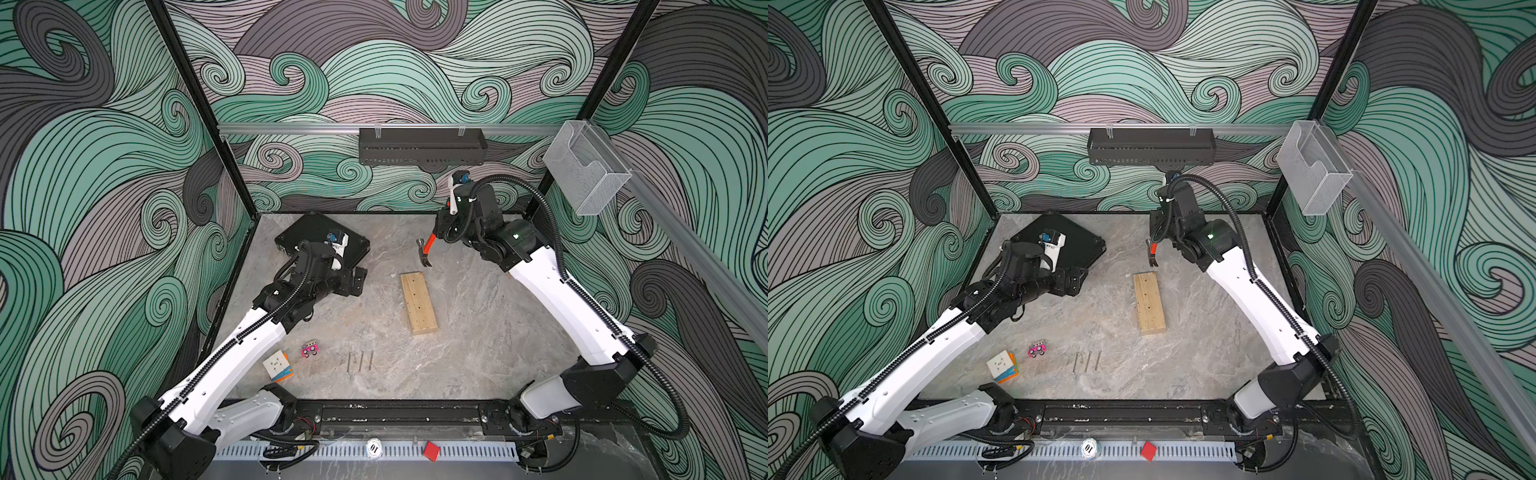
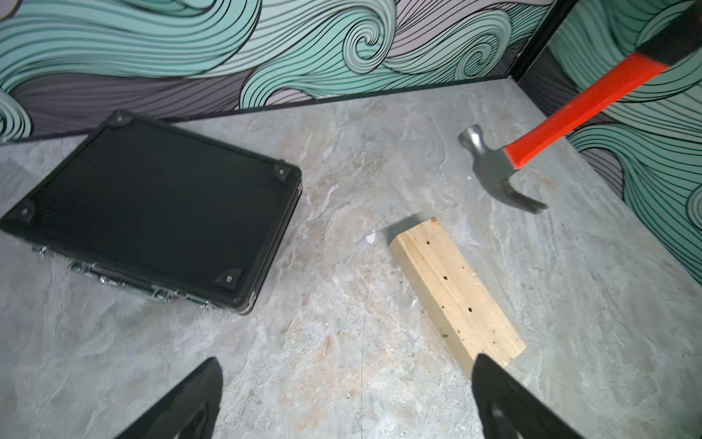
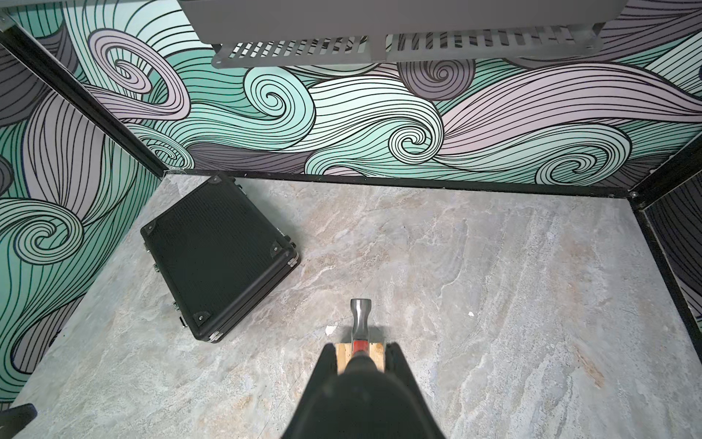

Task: Use a claw hammer to pull out a nail
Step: Place the hammer at the center of the board.

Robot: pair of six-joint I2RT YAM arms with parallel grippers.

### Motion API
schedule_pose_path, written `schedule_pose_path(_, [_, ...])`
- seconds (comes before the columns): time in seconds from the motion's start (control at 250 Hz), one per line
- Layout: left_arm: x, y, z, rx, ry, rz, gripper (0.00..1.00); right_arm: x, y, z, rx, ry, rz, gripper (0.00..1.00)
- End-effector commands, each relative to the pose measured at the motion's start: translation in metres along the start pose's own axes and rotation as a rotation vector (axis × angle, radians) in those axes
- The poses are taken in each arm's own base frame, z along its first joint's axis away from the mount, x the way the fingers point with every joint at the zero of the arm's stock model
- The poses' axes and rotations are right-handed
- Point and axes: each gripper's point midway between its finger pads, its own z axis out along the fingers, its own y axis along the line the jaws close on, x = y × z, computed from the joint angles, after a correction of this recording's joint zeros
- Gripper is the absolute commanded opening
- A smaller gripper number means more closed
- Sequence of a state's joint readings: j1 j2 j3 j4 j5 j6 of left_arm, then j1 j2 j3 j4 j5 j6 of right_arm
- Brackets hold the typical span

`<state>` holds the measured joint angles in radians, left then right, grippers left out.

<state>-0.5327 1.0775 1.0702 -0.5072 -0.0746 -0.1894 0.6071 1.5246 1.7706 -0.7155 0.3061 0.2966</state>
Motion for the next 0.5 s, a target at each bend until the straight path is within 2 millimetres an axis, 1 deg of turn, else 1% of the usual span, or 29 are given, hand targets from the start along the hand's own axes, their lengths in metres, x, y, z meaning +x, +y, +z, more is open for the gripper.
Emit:
schedule_pose_path(0.0, [-0.008, -0.013, -0.001, 0.079, 0.002, 0.073, 0.99, -0.039, 0.005, -0.02, -0.048, -0.128, 0.041, 0.02])
schedule_pose_path(0.072, [-0.009, -0.018, 0.001, 0.109, 0.011, 0.072, 0.99, -0.039, 0.009, -0.02, -0.064, -0.123, 0.035, 0.02])
schedule_pose_path(0.192, [-0.004, -0.026, 0.005, 0.153, 0.043, 0.069, 0.99, -0.038, 0.012, -0.021, -0.086, -0.117, 0.021, 0.02])
schedule_pose_path(0.26, [-0.005, -0.031, 0.007, 0.18, 0.044, 0.075, 0.99, -0.036, 0.015, -0.021, -0.101, -0.111, 0.012, 0.02])
schedule_pose_path(0.344, [-0.011, -0.037, 0.009, 0.208, 0.023, 0.078, 0.99, -0.036, 0.022, -0.02, -0.137, -0.104, 0.003, 0.02])
schedule_pose_path(0.495, [-0.029, -0.05, 0.017, 0.269, -0.004, 0.067, 0.99, -0.033, 0.035, -0.018, -0.206, -0.083, -0.005, 0.02])
